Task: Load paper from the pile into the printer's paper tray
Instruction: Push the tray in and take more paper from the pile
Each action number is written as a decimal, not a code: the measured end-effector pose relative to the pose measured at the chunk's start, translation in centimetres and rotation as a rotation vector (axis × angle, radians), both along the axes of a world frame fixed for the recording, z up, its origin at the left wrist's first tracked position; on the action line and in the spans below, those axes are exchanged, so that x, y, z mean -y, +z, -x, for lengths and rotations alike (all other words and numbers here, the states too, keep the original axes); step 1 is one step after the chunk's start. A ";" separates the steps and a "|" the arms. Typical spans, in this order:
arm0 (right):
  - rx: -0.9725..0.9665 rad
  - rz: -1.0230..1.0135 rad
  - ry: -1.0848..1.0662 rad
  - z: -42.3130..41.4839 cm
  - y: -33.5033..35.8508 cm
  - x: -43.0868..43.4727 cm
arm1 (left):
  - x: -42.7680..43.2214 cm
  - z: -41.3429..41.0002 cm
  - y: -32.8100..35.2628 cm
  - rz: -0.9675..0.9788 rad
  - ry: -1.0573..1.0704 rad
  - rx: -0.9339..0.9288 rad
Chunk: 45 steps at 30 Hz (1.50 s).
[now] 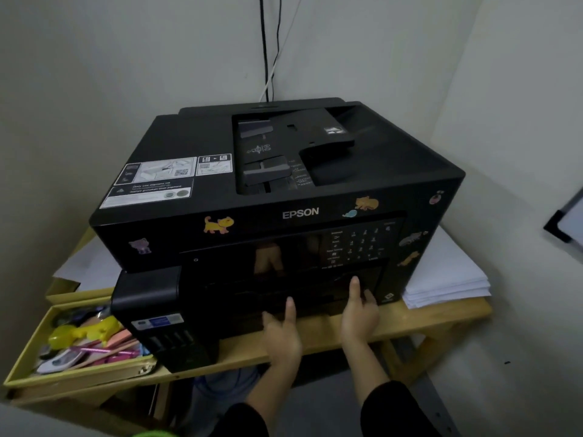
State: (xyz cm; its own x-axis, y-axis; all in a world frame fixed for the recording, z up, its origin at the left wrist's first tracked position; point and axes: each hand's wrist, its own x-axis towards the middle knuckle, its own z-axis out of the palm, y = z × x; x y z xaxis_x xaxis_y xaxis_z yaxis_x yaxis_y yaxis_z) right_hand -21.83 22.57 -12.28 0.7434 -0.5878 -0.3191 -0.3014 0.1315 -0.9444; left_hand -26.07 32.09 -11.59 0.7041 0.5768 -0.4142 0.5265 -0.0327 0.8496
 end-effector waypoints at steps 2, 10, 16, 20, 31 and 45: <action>0.009 0.012 -0.053 0.4 -0.3 0.6 | 1.4 0.7 -0.1 -0.009 -0.138 0.011; 0.043 0.132 -0.183 -1.0 -0.4 7.7 | 7.3 -2.4 0.7 -0.109 -0.644 0.049; -0.009 0.272 -0.190 -5.4 -0.7 17.2 | 15.9 -6.9 0.2 -0.112 -0.970 0.064; -0.070 0.387 -0.104 -9.0 -0.9 23.9 | 22.5 -10.4 0.2 -0.242 -1.052 0.064; -0.622 0.655 0.531 -17.7 -1.7 32.1 | 27.9 -17.8 -2.7 -0.883 -1.062 -0.269; -0.439 0.604 0.434 -20.0 0.5 28.1 | 28.1 -18.9 -2.1 -0.804 -1.031 -0.318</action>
